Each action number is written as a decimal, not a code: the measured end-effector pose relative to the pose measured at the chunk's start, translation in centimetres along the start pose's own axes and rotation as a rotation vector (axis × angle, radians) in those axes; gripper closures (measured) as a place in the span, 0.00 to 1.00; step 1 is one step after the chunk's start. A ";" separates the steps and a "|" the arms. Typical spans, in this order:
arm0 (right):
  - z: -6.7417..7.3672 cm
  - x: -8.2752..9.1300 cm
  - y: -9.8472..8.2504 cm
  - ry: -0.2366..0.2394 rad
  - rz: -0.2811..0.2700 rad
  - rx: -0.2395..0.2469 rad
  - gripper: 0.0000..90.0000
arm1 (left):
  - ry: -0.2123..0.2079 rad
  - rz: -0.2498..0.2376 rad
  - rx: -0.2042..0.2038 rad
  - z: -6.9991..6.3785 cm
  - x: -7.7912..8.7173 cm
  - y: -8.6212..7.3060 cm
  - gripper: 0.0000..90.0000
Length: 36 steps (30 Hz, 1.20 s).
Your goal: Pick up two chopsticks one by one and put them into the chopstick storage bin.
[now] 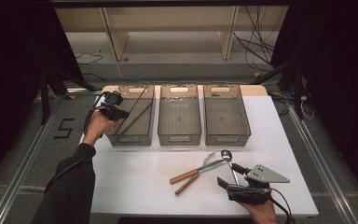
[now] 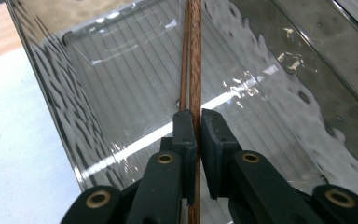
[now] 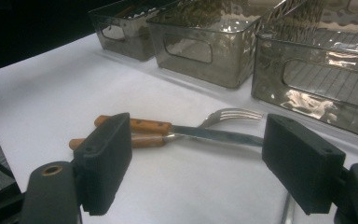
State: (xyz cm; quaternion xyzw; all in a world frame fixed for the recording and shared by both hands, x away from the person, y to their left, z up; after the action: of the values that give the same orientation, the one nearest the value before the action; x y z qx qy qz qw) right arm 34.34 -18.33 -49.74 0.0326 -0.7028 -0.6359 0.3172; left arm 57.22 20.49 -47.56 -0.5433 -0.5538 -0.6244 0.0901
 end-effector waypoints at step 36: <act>-1.5 -0.1 -0.1 -0.081 0.090 -0.005 0.29 | -0.247 -0.328 -0.064 -12.0 2.9 -4.7 0.29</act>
State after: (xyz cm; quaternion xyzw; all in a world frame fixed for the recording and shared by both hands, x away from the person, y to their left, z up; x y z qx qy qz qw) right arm 35.08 -19.62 -49.91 -0.0255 -0.7144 -0.6235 0.3167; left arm 45.81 14.18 -45.62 -0.5207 -0.6216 -0.5768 -0.0986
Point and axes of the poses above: each handheld gripper's, and its own axes: x roughly backward along the jaws, y roughly out of its top, z roughly to its left, the point moved 8 cm from there along -x, roughly forward along the jaws, and after that the axes turned 15 degrees about -y, right-handed, at the moved point
